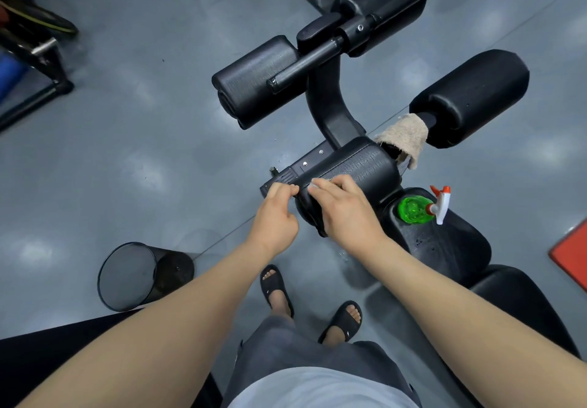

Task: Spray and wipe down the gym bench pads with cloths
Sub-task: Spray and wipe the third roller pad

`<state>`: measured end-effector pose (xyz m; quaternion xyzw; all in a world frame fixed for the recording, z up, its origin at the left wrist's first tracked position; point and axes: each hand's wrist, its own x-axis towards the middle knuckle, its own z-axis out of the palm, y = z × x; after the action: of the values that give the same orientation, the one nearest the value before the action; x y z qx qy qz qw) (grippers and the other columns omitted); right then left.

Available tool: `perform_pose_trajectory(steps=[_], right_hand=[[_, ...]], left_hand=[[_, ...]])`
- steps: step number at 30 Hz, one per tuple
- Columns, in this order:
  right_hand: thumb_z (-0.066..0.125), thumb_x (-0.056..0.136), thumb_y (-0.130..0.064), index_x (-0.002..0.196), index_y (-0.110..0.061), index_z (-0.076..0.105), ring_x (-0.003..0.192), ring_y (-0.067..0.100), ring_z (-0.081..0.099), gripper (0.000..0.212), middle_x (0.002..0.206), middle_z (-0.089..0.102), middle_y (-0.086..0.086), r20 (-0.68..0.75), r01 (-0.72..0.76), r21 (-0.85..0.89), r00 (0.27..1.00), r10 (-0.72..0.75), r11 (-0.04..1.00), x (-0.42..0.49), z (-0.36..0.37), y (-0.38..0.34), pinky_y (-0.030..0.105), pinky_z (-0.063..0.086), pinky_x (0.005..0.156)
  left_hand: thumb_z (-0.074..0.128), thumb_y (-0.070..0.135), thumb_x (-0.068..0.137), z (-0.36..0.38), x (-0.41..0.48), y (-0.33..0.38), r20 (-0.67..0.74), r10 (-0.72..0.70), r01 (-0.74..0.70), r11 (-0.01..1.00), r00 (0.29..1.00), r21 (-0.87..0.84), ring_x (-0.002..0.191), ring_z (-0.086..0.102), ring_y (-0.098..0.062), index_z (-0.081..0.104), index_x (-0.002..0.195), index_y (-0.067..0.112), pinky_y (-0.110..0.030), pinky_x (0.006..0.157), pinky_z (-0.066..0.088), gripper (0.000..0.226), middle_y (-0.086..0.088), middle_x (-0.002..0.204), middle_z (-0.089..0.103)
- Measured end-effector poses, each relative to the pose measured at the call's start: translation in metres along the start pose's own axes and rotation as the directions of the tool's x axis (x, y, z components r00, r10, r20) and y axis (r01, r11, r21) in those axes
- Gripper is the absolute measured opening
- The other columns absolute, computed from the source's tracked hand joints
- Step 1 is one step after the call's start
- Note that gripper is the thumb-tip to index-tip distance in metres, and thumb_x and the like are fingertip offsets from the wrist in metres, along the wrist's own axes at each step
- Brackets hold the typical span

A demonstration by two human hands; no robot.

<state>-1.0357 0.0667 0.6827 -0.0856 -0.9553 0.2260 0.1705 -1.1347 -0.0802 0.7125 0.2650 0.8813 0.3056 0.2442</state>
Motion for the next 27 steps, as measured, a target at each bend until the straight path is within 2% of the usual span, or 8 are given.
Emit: perform_pose_trajectory(steps=[4,6,11,16,20,23,25,27], right_hand=[[0.065,0.077,0.003,0.127,-0.010,0.064,0.098,0.024,0.046,0.051,0.133,0.065,0.002,0.075,0.117,0.040,0.990,-0.119,0.992,-0.002,0.003,-0.009,0.041,0.054,0.085],[0.069,0.076,0.001,0.129,-0.016,0.062,0.098,0.023,0.048,0.055,0.133,0.065,0.001,0.079,0.101,0.039,0.991,-0.103,0.994,0.001,-0.003,-0.002,0.038,0.053,0.087],[0.067,0.082,-0.004,0.124,-0.017,0.066,0.101,0.026,0.052,0.044,0.132,0.065,-0.003,0.078,0.071,-0.027,0.995,-0.068,0.997,0.009,-0.010,0.011,0.040,0.053,0.088],[0.060,0.077,0.014,0.115,-0.014,0.069,0.094,0.028,0.047,0.048,0.119,0.067,-0.003,-0.043,-0.116,-0.126,0.993,0.112,0.985,0.023,-0.038,0.059,0.041,0.049,0.087],[0.053,0.076,0.012,0.106,-0.009,0.068,0.085,0.027,0.041,0.039,0.102,0.063,0.001,-0.061,-0.176,-0.134,0.984,0.169,0.975,0.022,-0.031,0.037,0.040,0.044,0.078],[0.047,0.078,0.004,0.100,-0.008,0.065,0.080,0.025,0.039,0.030,0.096,0.061,0.001,0.021,-0.065,-0.113,0.997,0.068,0.991,0.008,-0.012,0.008,0.040,0.043,0.072],[0.043,0.080,0.001,0.104,-0.008,0.066,0.081,0.025,0.041,0.035,0.101,0.063,0.001,0.064,0.030,-0.102,0.998,-0.024,0.994,0.002,-0.008,0.007,0.040,0.044,0.074],[0.051,0.079,0.004,0.113,-0.009,0.067,0.082,0.026,0.044,0.040,0.109,0.065,0.000,0.074,0.101,-0.130,0.993,-0.092,0.986,0.005,-0.013,0.023,0.039,0.046,0.078]], left_hand=[[0.038,-0.015,0.078,0.000,-0.003,0.000,0.006,0.028,-0.028,1.000,1.000,-0.001,0.117,0.053,-0.021,0.057,0.129,0.011,-0.022,0.091,0.040,0.060,0.010,0.119,0.044],[0.038,-0.015,0.078,0.001,-0.004,0.000,0.006,0.031,-0.031,0.999,0.999,0.010,0.117,0.052,-0.021,0.056,0.130,0.012,-0.021,0.090,0.038,0.061,0.010,0.119,0.043],[0.038,-0.015,0.081,-0.001,-0.007,0.002,0.013,0.035,-0.035,0.999,0.999,0.032,0.129,0.047,-0.017,0.054,0.135,0.008,-0.012,0.098,0.031,0.061,0.003,0.132,0.047],[0.038,-0.015,0.083,-0.002,-0.006,0.004,0.015,0.037,-0.038,0.997,0.999,0.067,0.132,0.046,-0.021,0.053,0.135,0.005,-0.013,0.100,0.028,0.058,-0.003,0.138,0.049],[0.038,-0.015,0.081,0.002,-0.006,0.003,-0.002,0.043,-0.043,0.997,0.999,0.067,0.133,0.047,-0.021,0.054,0.131,0.005,-0.018,0.102,0.032,0.056,-0.002,0.136,0.050],[0.039,-0.015,0.078,0.004,-0.007,0.003,-0.021,0.050,-0.049,0.996,0.999,0.074,0.131,0.048,-0.023,0.055,0.127,0.004,-0.023,0.103,0.036,0.056,-0.004,0.133,0.052],[0.039,-0.015,0.077,0.005,-0.006,0.004,-0.017,0.063,-0.061,0.993,0.998,0.097,0.131,0.046,-0.024,0.056,0.125,0.003,-0.025,0.103,0.037,0.054,-0.005,0.131,0.052],[0.040,-0.014,0.078,0.005,-0.005,0.006,-0.013,0.072,-0.070,0.989,0.997,0.129,0.130,0.045,-0.024,0.056,0.126,0.003,-0.022,0.101,0.034,0.054,-0.005,0.131,0.052]])
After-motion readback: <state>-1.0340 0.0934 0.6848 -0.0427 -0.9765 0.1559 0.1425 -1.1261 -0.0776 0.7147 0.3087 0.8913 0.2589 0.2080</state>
